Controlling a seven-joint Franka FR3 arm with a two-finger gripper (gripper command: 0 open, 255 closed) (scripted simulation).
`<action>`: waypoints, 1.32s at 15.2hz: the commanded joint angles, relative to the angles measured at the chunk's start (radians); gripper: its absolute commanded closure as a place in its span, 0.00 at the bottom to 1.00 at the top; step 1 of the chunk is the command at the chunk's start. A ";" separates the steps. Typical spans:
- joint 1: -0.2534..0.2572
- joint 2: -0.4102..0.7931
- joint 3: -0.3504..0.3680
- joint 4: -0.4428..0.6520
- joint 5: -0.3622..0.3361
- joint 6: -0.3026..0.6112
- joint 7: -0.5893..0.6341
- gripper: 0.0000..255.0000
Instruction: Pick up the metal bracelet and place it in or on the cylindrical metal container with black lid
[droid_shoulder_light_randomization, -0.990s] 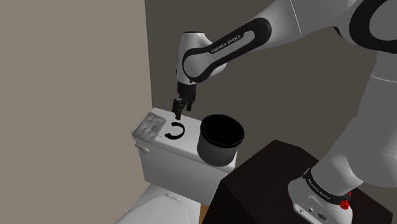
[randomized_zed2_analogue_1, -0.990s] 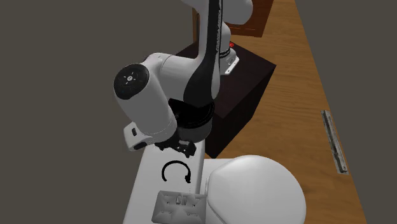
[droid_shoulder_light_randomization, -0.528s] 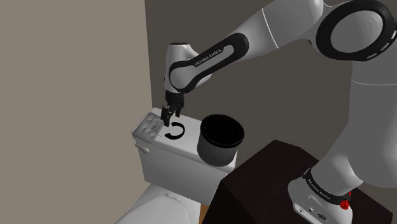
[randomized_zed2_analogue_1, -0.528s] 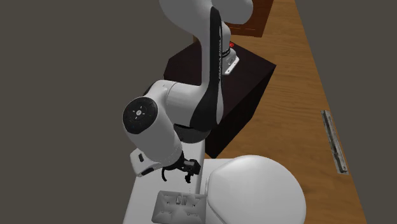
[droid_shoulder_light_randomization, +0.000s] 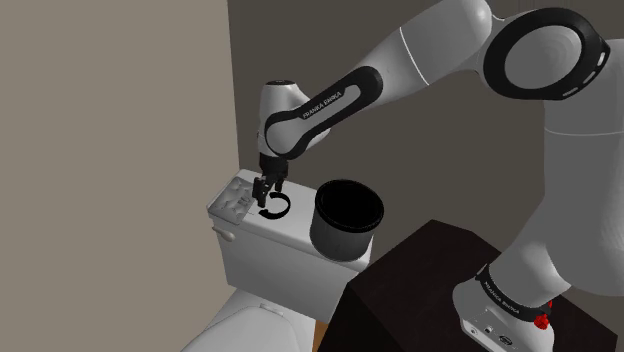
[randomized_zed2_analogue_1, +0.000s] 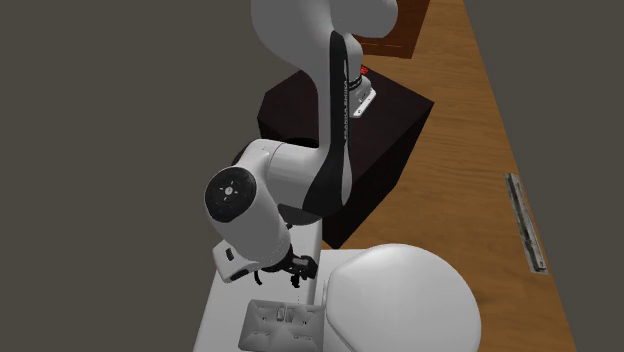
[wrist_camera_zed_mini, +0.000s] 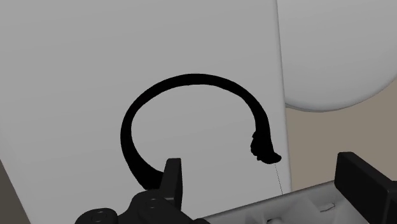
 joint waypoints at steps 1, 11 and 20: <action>0.000 0.001 0.000 0.000 0.000 0.001 0.000 0.00; 0.000 0.001 0.000 0.000 0.000 0.001 0.000 1.00; 0.088 0.162 0.000 0.268 -0.187 -0.250 -0.183 0.00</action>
